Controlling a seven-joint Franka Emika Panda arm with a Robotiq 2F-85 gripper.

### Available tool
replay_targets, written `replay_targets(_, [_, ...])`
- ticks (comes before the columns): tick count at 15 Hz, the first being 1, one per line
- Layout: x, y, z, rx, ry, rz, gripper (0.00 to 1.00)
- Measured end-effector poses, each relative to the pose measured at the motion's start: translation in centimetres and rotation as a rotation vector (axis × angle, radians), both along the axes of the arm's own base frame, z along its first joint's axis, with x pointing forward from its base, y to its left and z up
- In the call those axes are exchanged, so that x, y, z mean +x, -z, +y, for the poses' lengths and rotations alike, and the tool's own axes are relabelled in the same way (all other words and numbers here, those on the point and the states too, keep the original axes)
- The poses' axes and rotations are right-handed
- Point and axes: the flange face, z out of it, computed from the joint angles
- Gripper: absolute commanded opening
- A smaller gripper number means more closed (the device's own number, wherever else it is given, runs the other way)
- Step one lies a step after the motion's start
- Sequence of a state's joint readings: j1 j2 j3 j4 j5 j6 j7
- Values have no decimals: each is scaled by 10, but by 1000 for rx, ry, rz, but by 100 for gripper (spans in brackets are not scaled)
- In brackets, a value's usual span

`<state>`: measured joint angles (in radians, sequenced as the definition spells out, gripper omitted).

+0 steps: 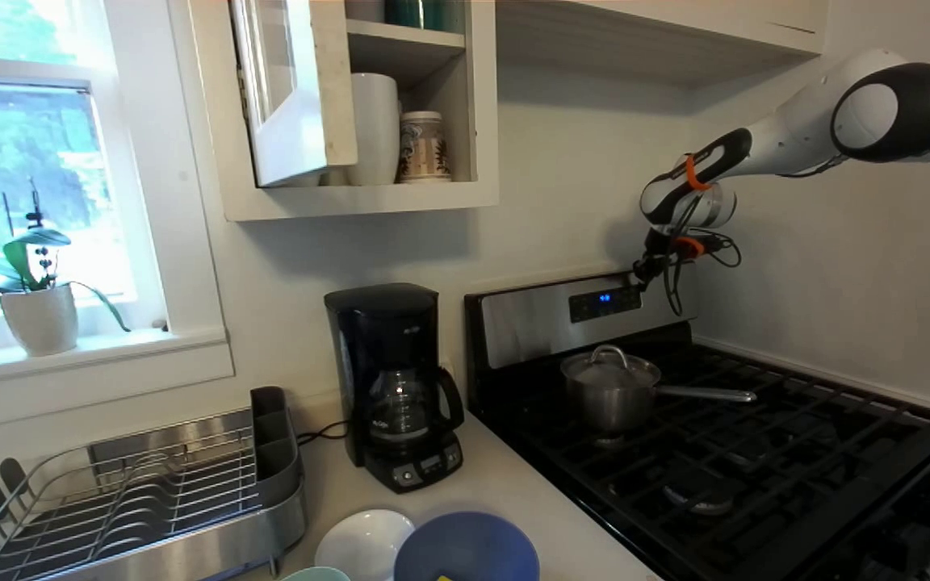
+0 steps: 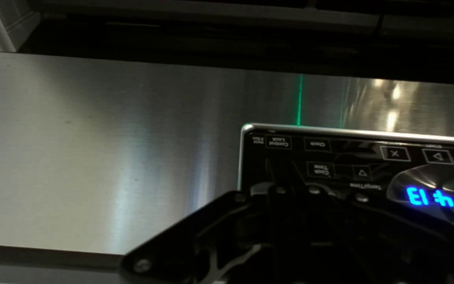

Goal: Press a button on the stove

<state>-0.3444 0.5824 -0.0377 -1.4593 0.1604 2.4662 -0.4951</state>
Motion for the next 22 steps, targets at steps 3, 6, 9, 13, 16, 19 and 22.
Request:
replay_targets(3, [4, 3, -1, 2, 3, -3, 0])
replay_targets(6, [8, 6, -1, 5, 3, -6, 0])
replay_targets(9, [12, 9, -1, 9, 7, -8, 0])
replay_targets(13, [12, 9, -1, 13, 15, -9, 0])
replay_targets(16, [12, 9, -1, 19, 23, -11, 0])
replay_targets(19, [12, 10, -1, 23, 28, -11, 0])
replay_targets(22, [9, 12, -3, 31, 32, 28, 0])
